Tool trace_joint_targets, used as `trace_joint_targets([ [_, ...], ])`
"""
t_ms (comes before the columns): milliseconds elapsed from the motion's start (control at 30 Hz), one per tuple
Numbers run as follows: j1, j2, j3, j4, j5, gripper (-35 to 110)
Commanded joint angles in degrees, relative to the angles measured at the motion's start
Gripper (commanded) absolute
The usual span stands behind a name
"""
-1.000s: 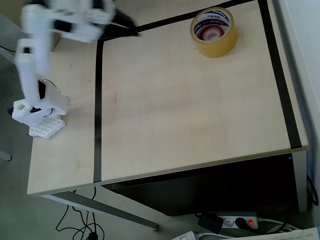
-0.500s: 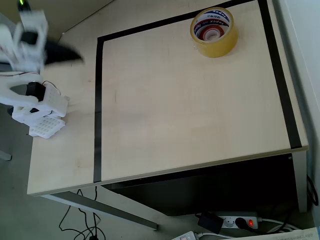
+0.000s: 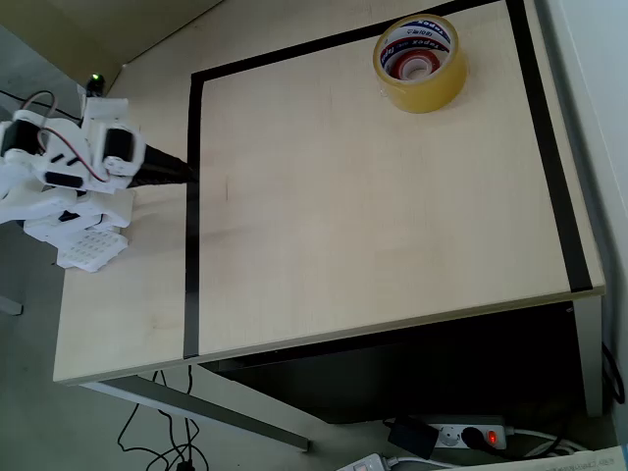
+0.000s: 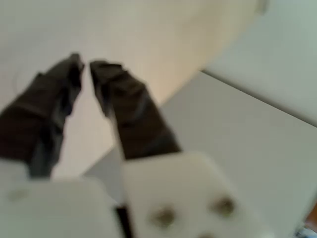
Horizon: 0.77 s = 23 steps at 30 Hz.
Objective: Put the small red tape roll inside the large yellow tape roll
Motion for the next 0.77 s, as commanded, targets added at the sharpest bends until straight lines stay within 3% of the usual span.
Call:
trace_joint_targets([
  [0,-0.09,0.97,0.97,2.02,1.49,0],
  [200,0.09,0.97,5.8,6.68,1.23,0],
  [733,0.26,0.97,12.22,4.13,1.32,0],
])
